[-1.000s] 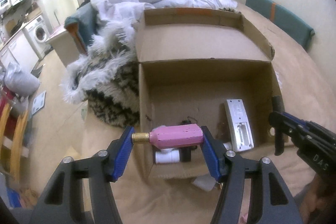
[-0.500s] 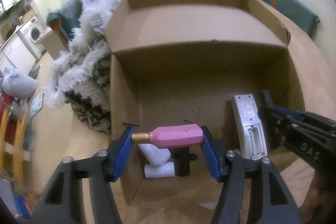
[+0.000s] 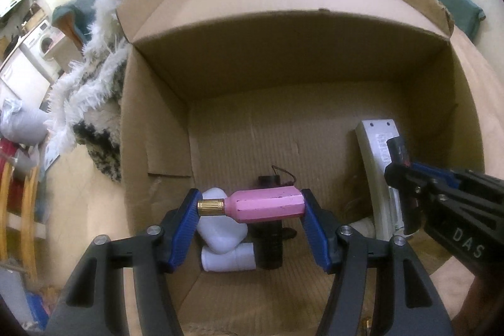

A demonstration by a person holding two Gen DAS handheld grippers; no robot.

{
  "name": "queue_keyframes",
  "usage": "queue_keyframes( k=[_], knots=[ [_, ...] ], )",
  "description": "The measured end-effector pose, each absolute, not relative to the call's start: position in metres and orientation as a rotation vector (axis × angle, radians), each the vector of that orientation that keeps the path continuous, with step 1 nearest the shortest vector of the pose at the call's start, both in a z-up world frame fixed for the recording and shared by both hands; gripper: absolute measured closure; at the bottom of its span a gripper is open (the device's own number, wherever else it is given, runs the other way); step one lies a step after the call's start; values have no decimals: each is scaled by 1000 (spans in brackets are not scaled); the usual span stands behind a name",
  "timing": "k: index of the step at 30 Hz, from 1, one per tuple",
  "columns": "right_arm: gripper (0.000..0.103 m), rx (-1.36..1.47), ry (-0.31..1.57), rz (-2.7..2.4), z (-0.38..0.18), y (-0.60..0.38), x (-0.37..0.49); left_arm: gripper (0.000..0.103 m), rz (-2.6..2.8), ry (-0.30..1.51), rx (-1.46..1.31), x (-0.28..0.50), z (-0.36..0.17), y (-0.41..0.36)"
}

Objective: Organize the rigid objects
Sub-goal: 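Carry the pink tube into the box with the left gripper while the right gripper carries the black tube in, then open both grippers to drop the tubes into the box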

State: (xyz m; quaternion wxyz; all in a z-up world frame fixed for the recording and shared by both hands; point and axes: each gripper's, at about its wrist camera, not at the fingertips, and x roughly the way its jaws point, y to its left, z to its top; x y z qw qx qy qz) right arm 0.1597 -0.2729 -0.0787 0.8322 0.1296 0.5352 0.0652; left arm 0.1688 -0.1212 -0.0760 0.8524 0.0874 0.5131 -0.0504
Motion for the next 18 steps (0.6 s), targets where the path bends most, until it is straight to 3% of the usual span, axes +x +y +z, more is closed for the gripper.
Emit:
queue_keyframes(
  k=[11, 13, 15, 18],
  knots=[
    [80, 335, 1106, 141, -75, -282, 160, 40, -110, 1132, 120, 169, -77, -120],
    [66, 345, 1086, 148, -70, -282, 159, 34, -107, 1134, 99, 168, -75, -118],
    [28, 368, 1059, 158, -65, -284, 157, 33, -111, 1133, 81, 166, -73, -116],
    [27, 399, 1042, 166, -61, -287, 157, 33, -110, 1134, 83, 163, -70, -114]
  ],
)
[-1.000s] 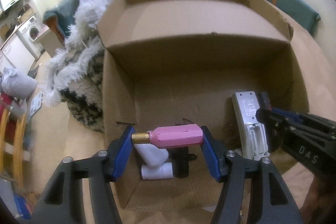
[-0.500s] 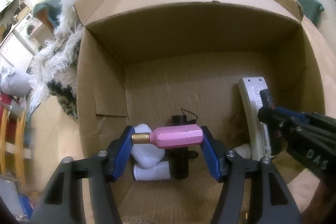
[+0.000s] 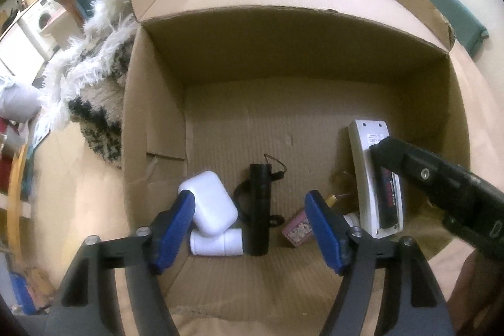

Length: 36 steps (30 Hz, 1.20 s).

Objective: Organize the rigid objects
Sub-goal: 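Open both grippers to drop the tubes into the box, then withdraw both grippers and grasp an AA battery with the right gripper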

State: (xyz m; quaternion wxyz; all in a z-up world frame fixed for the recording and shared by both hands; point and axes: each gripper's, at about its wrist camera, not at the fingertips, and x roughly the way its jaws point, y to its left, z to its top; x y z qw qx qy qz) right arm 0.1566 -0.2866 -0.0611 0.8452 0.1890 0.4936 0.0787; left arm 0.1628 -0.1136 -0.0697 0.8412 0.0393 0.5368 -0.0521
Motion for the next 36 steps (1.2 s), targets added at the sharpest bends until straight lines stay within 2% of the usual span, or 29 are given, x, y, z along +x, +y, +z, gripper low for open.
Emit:
queue_keyframes(
  k=[25, 36],
  knots=[
    [27, 478, 1001, 153, -39, -288, 103, 33, -106, 1050, 69, 101, -19, -71],
    [27, 471, 1028, 151, -40, -288, 61, 33, -64, 1085, 11, 62, -32, -35]
  ],
)
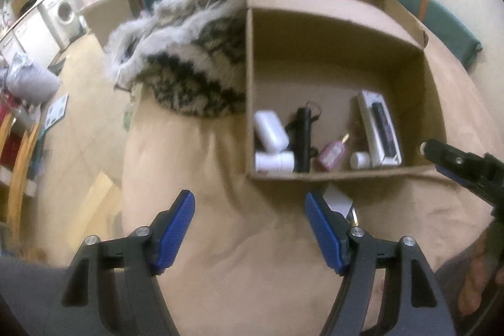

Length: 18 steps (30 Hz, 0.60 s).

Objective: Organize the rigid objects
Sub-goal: 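Withdraw both grippers and grasp an AA battery with the right gripper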

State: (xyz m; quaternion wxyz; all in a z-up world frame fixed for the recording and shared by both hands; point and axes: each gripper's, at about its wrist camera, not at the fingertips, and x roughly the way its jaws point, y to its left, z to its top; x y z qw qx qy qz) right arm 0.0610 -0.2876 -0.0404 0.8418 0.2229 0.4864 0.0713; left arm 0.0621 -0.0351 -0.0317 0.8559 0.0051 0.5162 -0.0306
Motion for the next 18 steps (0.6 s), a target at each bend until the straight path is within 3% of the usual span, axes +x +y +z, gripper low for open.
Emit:
queue_keyframes(
  k=[18],
  knots=[
    [27, 451, 1248, 44, -94, -281, 21, 33, 27, 1119, -131, 46, -42, 6]
  ],
)
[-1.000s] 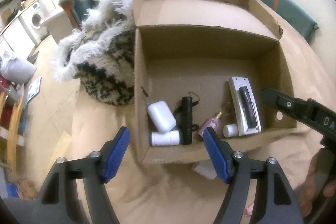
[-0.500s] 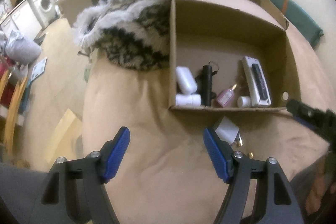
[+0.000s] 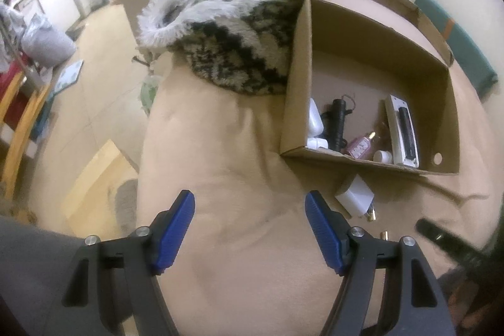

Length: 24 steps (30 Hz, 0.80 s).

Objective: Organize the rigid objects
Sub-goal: 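Withdraw both grippers and grasp an AA battery with the right gripper, then grasp the pink Hello Kitty keychain with the left gripper while the right gripper holds the battery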

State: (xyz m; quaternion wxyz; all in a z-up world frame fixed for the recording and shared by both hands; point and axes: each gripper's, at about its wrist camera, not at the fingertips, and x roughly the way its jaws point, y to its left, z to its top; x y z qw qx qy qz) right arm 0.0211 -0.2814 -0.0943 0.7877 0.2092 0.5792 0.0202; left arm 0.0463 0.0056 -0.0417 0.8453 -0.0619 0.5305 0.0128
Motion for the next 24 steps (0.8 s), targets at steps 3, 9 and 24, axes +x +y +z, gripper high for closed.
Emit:
queue_keyframes(
  k=[3, 9, 24],
  knots=[
    [27, 416, 1364, 51, -114, -275, 22, 33, 25, 1142, -161, 48, -44, 9],
    [27, 286, 1449, 48, -134, -250, 20, 33, 7, 1153, -172, 50, -45, 2],
    [92, -29, 1390, 137, -137, -200, 25, 33, 13, 1164, -150, 49, -50, 0]
  ],
)
